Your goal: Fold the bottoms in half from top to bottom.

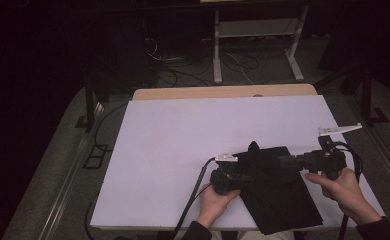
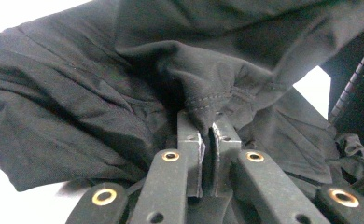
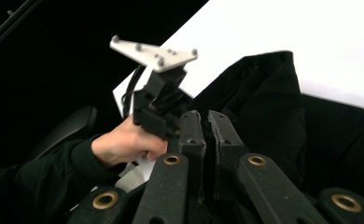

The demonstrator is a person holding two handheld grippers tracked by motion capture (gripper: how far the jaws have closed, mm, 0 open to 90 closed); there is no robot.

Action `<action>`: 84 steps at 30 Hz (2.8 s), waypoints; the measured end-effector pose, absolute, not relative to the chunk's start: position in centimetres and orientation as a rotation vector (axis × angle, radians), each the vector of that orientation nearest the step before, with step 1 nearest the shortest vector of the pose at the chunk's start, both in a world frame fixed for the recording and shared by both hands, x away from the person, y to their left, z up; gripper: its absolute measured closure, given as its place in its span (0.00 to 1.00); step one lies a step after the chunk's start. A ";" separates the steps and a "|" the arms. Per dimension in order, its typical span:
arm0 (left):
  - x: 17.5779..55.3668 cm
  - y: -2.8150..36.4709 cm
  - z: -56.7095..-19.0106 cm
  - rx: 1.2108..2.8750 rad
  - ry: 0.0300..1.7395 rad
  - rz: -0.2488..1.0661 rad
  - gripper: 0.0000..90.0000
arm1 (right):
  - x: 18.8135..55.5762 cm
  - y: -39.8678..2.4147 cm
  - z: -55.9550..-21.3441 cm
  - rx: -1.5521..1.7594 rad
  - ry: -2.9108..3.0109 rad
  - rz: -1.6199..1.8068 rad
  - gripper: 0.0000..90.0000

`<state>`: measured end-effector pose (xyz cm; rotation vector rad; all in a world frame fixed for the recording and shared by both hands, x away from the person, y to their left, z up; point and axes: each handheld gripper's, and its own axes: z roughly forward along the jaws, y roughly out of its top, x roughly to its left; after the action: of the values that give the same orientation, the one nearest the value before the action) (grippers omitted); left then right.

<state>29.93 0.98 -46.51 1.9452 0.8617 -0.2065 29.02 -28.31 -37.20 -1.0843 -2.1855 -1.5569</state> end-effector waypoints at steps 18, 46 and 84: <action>29.7 0.8 -46.4 1.936 0.843 -0.186 0.93 | 25.5 -30.8 -39.4 -1.048 -2.151 -1.485 0.93; 30.6 6.4 -41.8 1.741 0.799 0.031 0.38 | 24.6 -34.6 -41.5 -1.131 -2.127 -1.409 0.69; 31.9 12.8 -40.4 1.764 0.799 0.215 0.00 | 30.9 -25.3 -43.3 -1.148 -2.547 -1.147 0.98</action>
<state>31.90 12.82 -40.44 1.7636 0.7988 0.2150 30.93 -25.32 -43.33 -1.1482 -2.5470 -1.1473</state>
